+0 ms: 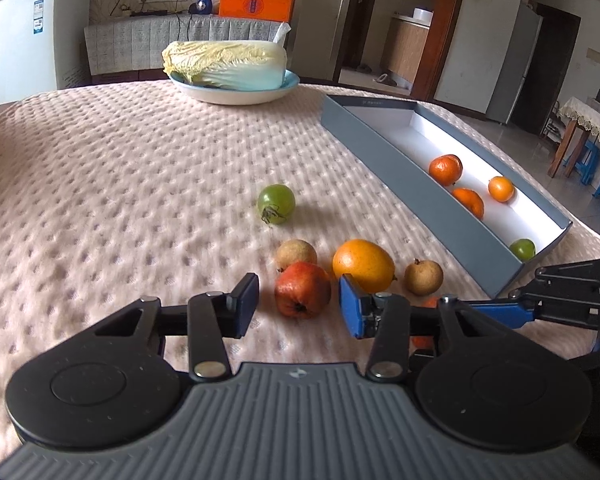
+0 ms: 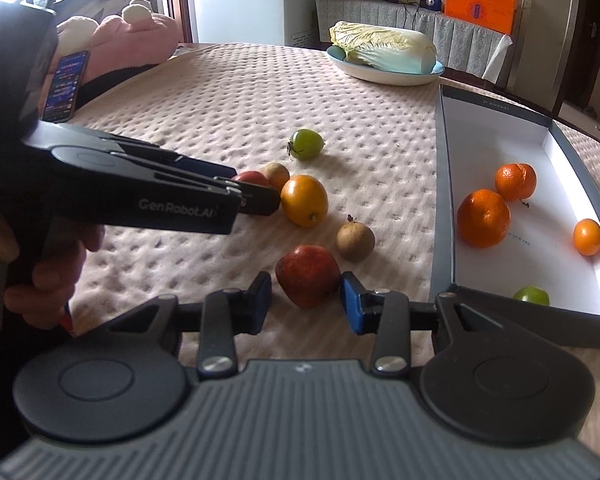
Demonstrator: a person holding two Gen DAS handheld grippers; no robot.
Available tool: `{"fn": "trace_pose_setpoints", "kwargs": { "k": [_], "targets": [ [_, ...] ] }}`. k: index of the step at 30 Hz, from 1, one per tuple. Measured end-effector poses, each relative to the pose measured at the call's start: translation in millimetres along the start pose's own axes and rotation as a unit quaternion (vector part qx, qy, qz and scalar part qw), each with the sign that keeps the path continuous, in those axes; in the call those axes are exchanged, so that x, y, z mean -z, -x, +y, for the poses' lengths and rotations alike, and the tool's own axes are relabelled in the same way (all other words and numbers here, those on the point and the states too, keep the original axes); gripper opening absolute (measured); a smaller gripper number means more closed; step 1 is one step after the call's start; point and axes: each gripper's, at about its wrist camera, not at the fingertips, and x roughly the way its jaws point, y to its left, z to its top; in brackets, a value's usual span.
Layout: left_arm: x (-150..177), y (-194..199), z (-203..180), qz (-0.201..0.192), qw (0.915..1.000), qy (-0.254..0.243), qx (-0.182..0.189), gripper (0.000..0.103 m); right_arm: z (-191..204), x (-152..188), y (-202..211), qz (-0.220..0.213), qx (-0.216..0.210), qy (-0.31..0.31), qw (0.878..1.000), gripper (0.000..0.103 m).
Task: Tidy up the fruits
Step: 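Close the left tool on the red pomegranate while the right tool grasps the red apple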
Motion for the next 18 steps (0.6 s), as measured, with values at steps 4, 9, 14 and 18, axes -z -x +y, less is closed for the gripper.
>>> {"fn": "trace_pose_setpoints", "kwargs": {
  "k": [4,9,14,18],
  "targets": [
    [1.5,-2.5,-5.8,-0.004,0.9998,-0.018,-0.006,0.050,-2.3,-0.1,-0.4,0.000,0.001,-0.002,1.000,0.040],
    [1.8,-5.2,-8.4,-0.009,0.9994,-0.026,-0.021,0.038,-2.3,-0.4,-2.3,-0.001,0.002,0.001,1.000,0.040],
    [1.5,-4.1,-5.6,-0.009,0.9995,-0.022,-0.018,0.035,0.8,-0.6,-1.6,-0.002,0.002,0.010,1.000,0.038],
    [-0.9,0.8,-2.0,-0.012,0.9997,-0.012,-0.016,0.035,-0.4,-2.3,3.0,-0.009,-0.001,0.007,1.000,0.037]
  ]
}}
